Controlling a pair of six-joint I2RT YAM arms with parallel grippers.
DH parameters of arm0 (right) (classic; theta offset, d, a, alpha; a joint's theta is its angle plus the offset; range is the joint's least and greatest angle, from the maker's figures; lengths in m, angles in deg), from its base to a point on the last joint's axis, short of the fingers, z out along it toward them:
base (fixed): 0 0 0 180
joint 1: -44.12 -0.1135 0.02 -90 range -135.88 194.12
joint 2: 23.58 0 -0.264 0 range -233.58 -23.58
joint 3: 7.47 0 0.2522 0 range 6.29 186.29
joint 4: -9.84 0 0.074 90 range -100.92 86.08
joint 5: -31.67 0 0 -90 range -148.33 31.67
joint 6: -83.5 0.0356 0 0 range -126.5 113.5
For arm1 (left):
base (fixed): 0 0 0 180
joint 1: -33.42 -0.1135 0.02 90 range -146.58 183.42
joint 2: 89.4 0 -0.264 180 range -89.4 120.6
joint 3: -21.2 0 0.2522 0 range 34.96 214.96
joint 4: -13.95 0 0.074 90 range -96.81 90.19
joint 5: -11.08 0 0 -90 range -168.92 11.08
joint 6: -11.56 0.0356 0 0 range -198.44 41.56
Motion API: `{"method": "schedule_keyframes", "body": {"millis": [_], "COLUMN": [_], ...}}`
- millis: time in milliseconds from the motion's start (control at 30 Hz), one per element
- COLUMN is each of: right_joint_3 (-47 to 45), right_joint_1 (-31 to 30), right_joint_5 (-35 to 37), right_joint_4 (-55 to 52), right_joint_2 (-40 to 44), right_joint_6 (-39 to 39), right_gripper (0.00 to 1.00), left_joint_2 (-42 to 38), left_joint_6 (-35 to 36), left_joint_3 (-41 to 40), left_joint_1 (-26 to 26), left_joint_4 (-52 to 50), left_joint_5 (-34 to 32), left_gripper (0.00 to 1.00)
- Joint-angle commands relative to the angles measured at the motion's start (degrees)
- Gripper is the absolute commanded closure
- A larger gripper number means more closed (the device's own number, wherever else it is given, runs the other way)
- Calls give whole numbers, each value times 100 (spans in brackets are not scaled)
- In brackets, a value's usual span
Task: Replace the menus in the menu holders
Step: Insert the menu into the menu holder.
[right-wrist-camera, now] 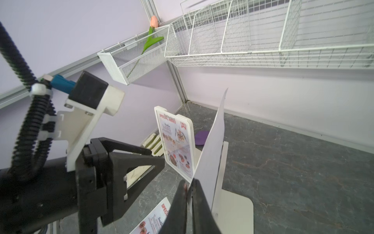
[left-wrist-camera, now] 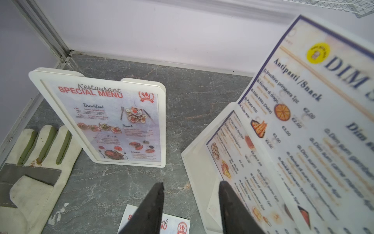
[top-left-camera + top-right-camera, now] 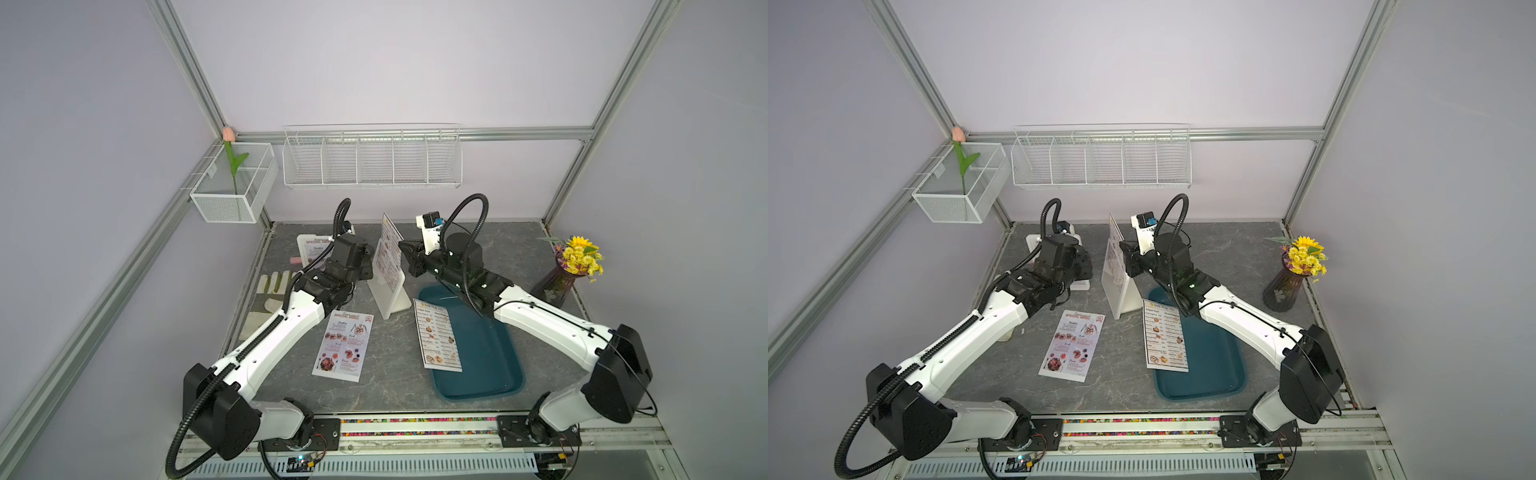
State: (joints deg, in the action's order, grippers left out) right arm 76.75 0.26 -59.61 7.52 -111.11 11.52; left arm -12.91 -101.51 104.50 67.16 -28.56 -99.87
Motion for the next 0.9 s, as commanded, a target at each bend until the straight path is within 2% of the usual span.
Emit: {"method": "schedule_keyframes", "body": {"millis": [0, 133, 300, 600, 667, 767, 867], "right_joint_3": [65, -119, -434, -353, -272, -180, -88], "right_joint_1": [-9, -70, -90, 4, 64, 98, 100], "right_joint_5": [-261, -230, -242, -180, -221, -350, -447], "right_joint_4": [-307, -370, -388, -913, -1003, -996, -1044], "right_joint_2": [-168, -140, 2, 191, 181, 127, 28], "right_joint_6": [116, 200, 355, 229, 188, 176, 175], "right_gripper": [89, 88, 81, 73, 74, 83, 86], "left_joint_2": [-177, -279, -345, -307, -275, -234, -205], "left_joint_6": [-81, -67, -48, -15, 8, 21, 38], "left_joint_3": [-37, -37, -29, 134, 180, 255, 292], "left_joint_1": [-40, -41, -42, -8, 1, 29, 37], "left_joint_4": [63, 28, 19, -23, -29, -42, -51], "left_joint_5": [30, 30, 45, 144, 146, 127, 104], "left_gripper": [53, 53, 53, 53, 53, 53, 53]}}
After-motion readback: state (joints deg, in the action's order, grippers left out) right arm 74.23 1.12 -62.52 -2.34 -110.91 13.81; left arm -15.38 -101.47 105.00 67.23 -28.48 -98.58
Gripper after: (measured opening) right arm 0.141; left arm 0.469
